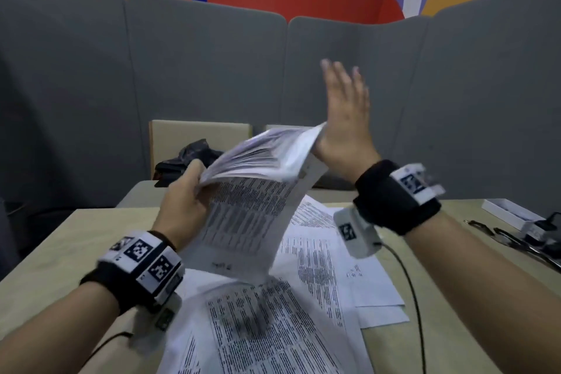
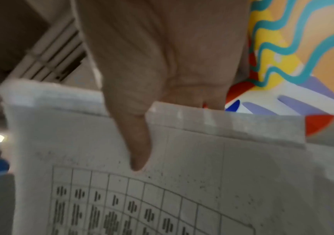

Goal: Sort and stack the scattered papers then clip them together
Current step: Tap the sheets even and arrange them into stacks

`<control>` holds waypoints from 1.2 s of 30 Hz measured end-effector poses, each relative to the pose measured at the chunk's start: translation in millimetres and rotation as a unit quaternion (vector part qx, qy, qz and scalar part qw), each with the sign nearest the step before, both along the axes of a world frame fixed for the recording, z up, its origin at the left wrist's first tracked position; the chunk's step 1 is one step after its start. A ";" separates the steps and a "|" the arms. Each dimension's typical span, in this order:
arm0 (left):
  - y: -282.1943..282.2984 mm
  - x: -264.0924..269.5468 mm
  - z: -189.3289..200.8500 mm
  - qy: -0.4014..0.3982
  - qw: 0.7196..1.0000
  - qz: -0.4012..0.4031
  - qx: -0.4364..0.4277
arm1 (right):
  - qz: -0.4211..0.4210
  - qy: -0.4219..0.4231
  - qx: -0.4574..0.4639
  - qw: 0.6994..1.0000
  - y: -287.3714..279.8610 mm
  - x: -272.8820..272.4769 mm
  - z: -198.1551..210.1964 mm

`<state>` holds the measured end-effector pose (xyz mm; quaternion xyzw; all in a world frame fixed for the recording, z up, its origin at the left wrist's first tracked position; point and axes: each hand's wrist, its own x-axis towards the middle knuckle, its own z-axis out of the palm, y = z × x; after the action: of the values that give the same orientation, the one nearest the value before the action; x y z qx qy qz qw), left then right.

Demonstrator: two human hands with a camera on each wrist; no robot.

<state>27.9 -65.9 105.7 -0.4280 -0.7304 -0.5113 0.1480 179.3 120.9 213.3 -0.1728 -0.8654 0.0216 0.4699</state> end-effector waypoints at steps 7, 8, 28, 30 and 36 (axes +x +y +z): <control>-11.6 -17.9 24.8 0.037 0.993 0.112 0.028 | 0.205 -0.079 -0.166 0.961 11.8 6.9 3.8; -12.1 -23.1 20.2 0.006 0.984 0.177 0.023 | 0.217 -0.037 -0.201 0.954 14.9 5.9 -5.9; -29.3 -49.1 -56.8 -0.294 0.942 -0.064 0.146 | 0.225 0.040 -0.576 0.785 54.7 33.7 -147.7; -30.8 -46.2 -66.7 -0.293 0.945 -0.082 0.117 | 0.208 0.041 -0.586 0.782 51.3 28.9 -159.0; -34.3 -65.9 -93.8 -0.356 0.924 -0.080 0.109 | 0.178 0.077 -0.592 0.782 50.3 2.8 -166.4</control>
<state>-38.0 -100.2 12.0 -0.2560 -0.6376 -0.7170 -0.1179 182.1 171.2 46.9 -0.2579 -0.6587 0.6259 0.3285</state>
